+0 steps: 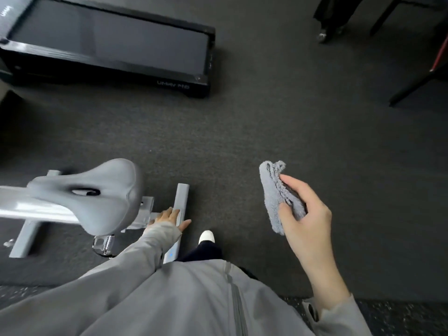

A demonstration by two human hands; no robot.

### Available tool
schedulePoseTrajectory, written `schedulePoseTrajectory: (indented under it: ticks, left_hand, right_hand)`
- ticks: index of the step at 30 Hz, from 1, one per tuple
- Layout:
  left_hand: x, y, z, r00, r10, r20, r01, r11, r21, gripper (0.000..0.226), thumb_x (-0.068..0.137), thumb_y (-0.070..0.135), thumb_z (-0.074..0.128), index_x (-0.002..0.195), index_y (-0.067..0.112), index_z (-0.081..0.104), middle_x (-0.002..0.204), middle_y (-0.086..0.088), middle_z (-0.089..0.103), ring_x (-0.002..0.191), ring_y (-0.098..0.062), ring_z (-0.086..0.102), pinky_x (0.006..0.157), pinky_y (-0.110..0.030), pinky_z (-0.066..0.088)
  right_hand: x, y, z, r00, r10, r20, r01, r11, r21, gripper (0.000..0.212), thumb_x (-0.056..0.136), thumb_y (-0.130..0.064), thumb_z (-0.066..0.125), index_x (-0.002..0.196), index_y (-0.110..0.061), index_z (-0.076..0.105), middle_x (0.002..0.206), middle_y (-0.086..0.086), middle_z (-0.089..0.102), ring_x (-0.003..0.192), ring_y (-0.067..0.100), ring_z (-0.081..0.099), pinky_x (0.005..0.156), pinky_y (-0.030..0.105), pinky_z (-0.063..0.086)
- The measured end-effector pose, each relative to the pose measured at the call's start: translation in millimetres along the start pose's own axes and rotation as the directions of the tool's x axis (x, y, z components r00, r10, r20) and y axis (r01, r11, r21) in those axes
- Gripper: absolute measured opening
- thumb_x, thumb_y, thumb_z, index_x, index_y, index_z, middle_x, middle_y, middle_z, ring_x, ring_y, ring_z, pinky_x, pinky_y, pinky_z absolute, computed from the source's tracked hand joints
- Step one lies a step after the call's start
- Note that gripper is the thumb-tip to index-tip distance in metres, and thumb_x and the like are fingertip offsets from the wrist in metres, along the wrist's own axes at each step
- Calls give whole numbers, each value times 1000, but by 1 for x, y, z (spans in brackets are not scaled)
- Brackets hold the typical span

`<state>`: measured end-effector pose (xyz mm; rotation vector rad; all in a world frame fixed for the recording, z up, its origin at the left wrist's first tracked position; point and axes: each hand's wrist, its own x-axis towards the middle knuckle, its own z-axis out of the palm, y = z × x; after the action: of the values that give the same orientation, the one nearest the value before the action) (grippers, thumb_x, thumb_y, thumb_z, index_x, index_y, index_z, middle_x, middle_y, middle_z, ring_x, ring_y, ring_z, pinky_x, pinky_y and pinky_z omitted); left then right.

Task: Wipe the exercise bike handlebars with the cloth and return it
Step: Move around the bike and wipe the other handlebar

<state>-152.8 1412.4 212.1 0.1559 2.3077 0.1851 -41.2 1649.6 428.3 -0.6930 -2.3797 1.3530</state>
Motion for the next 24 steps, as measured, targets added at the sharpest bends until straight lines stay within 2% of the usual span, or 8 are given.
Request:
schedulePoseTrajectory:
  ticks: [2,7,12,18,24]
  left_hand:
    - [21,11,-24,999,-9,-42,7,998,-65,68,89,59,38,145,22,26,157,0,18,144,-19,17,119,-40,17]
    - [58,26,-74,988,-59,-139,40,990,-136,67,88,60,41,143,22,30,155,-1,24,142,-22,22,118,-40,20]
    - [92,43,-102,970,-194,-148,161,965,-208,69,88,61,39,144,24,28,156,1,22,143,-19,19,118,-40,19]
    - [131,84,-131,904,-407,-130,346,875,-338,69,89,61,36,145,24,24,157,3,17,145,-17,13,120,-39,14]
    - [154,136,-170,836,-527,-153,408,783,-469,67,90,61,34,146,26,22,158,5,12,146,-15,7,121,-38,8]
  right_hand:
    - [38,-4,5,999,-30,37,30,1000,-6,51,75,13,54,115,-17,65,106,-20,64,101,-3,60,87,4,42]
    - [123,-14,23,986,-78,150,77,997,12,51,76,13,55,114,-18,65,107,-10,67,101,2,61,90,15,46]
    - [220,-13,46,950,-132,284,126,991,39,53,75,14,54,113,-21,66,107,-14,68,101,-1,61,89,10,45]
    - [354,-13,65,856,-222,466,209,975,80,52,76,11,54,112,-25,66,108,-20,67,102,-1,61,92,23,48]
    - [459,-31,81,739,-286,610,269,955,123,52,78,11,54,112,-26,65,108,-21,66,103,-3,60,92,26,50]
